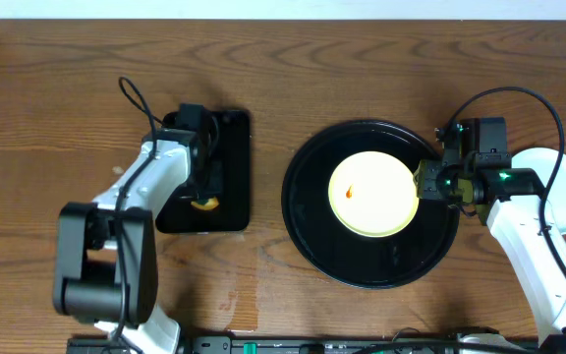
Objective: Clean dirty plates on tray and stack at the side
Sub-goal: 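Grasp the sponge from the black tray with the left gripper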
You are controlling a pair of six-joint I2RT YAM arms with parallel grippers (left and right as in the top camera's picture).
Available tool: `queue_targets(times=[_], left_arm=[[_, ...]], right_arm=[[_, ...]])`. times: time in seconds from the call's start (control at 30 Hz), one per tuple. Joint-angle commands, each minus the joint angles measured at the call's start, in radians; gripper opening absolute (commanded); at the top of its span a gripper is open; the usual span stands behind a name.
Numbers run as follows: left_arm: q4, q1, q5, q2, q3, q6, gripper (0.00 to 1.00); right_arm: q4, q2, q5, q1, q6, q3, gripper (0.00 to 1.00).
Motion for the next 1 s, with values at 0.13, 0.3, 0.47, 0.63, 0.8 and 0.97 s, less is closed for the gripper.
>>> queue_targets(times=[0.13,0.3,0.47,0.63,0.8,0.97], left_arm=[[0.013,0.0,0.106,-0.099,0.031,-0.039,0.22],[0.026,0.0,0.042,-0.063,0.022,-0.039,0.43],[0.029,0.0,0.042,-0.055,0.022,-0.038,0.53],[0.055,0.0,0.043,-0.046,0.01,-0.034,0.42],[0.089,-0.029,0.043,-0.001,-0.029,0.017,0.38],[0.115,-0.048,0.042,0.048,-0.037,0.029,0.24]], right_arm=[[0.003,-0.005,-0.005,0.005,-0.008,0.006,0.46],[0.002,-0.005,-0.005,0.005,-0.008,0.006,0.46],[0.002,-0.005,-0.005,0.005,-0.008,0.006,0.46],[0.002,-0.005,-0.005,0.005,-0.008,0.006,0.45],[0.002,-0.005,-0.005,0.005,-0.008,0.006,0.45],[0.002,-0.005,-0.005,0.005,-0.008,0.006,0.45]])
